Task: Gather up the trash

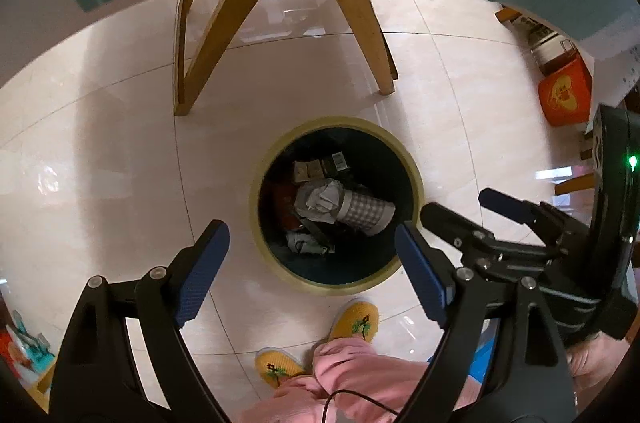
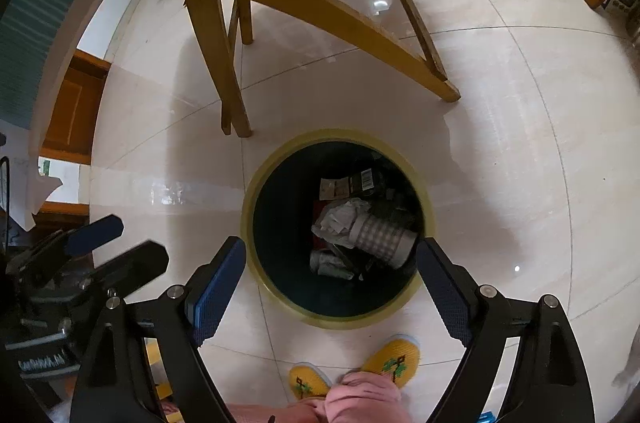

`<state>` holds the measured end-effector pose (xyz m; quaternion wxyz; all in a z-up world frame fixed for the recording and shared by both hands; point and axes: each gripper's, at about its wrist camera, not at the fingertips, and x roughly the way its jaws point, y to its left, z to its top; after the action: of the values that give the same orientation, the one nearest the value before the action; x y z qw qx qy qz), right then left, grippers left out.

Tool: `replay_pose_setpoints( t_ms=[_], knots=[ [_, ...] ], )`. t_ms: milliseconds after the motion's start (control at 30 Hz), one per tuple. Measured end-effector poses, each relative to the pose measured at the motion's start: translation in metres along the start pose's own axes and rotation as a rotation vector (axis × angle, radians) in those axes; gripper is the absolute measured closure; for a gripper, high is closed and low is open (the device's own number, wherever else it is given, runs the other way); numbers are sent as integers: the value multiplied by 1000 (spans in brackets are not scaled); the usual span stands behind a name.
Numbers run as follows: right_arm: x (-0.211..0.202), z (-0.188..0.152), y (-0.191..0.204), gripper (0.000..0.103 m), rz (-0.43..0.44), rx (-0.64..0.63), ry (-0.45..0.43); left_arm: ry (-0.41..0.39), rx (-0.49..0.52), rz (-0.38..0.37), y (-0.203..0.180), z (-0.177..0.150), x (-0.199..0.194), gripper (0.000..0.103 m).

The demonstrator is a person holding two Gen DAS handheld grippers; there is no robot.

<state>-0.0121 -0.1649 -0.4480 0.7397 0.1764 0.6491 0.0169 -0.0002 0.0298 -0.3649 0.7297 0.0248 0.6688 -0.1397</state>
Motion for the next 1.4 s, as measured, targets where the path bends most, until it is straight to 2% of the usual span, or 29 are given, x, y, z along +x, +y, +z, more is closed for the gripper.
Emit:
replay_pose_setpoints(
  t_ms=[233, 433, 867, 1100, 1400],
  knots=[
    [-33, -8, 4, 14, -7, 21, -27, -15, 4, -4, -7, -9, -34, 20],
    [-81, -17, 14, 14, -6, 28, -47, -24, 5, -8, -16, -20, -82, 20],
    [-235, -33, 37, 14, -25, 37, -110, -81, 32, -11, -41, -32, -220, 19],
    [-319, -43, 55, 14, -33, 18, -156, -145, 88, 28, -67, -36, -293, 19],
    [-412, -50, 80, 14, -45, -28, -215, -244, 82, 39, -90, -45, -364, 19]
  ],
)
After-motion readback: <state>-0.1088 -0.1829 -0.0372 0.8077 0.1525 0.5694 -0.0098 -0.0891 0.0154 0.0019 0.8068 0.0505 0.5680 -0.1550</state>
